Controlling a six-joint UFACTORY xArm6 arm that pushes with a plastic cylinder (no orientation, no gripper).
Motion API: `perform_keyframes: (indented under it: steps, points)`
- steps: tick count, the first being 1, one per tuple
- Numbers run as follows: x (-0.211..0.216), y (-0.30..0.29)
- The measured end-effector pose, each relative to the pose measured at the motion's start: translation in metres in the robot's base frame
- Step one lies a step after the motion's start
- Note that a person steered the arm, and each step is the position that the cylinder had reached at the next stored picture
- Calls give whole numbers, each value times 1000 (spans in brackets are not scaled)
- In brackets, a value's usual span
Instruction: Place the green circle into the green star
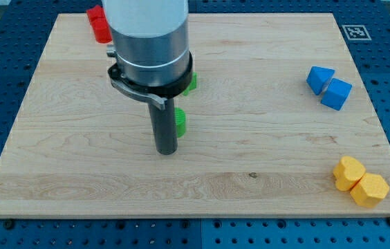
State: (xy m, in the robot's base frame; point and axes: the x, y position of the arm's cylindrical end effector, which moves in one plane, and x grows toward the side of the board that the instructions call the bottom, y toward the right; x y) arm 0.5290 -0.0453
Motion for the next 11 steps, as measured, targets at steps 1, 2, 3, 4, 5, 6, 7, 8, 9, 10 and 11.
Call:
perform_keyframes:
  steps: [1, 2, 3, 4, 5, 6, 7, 8, 9, 10, 11]
  points:
    - [0, 1]
    - [-3, 1]
    - [-11, 1]
    - [-20, 1]
    - [-40, 3]
    - [-71, 3]
    - [-79, 0]
    - [-77, -51]
    - [-64, -94]
    - [-50, -106]
    - [-48, -106]
